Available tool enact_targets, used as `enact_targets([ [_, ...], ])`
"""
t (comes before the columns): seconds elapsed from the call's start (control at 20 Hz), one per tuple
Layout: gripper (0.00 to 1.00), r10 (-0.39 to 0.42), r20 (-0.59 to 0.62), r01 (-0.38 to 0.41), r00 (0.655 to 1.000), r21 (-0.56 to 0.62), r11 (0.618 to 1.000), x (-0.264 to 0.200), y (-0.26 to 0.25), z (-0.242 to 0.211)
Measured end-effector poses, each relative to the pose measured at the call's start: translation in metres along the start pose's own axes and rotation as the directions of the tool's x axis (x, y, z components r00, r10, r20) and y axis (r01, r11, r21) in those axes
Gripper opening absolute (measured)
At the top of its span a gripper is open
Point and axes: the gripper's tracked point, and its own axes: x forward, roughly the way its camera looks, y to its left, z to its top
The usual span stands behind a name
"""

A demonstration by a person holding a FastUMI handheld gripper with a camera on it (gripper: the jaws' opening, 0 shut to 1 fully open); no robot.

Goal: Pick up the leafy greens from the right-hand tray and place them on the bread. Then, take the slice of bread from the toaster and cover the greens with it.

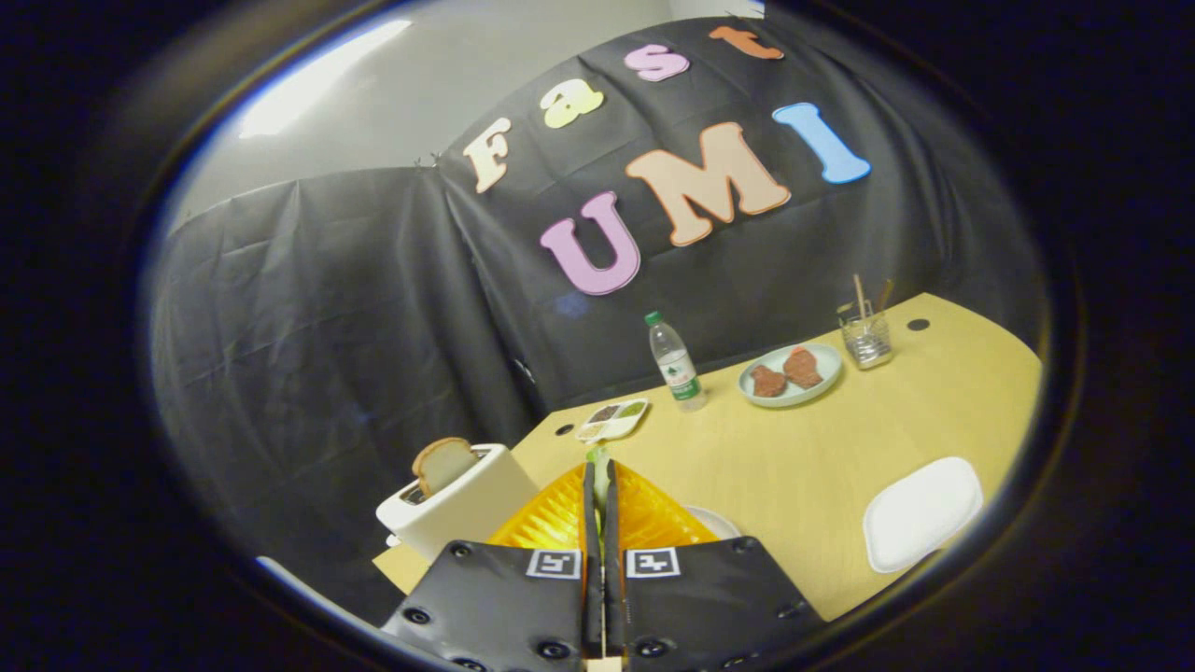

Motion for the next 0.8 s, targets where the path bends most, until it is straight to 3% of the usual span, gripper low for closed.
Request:
enact_targets([
  [0.15,0.04,0.035,-0.041,-0.032,0.999,0.065,0.997,0.019,0.022,-0.02],
  [0.35,0.04,-0.005,-0.118,0.015,0.993,0.082,0.996,0.036,0.015,-0.051],
  [0.6,0.04,-0.064,-0.22,0.073,0.973,0.036,0.997,0.044,-0.01,-0.096],
  [0.8,0.04,-0.158,-0.213,0.15,0.964,-0.054,0.987,0.042,-0.035,-0.101],
])
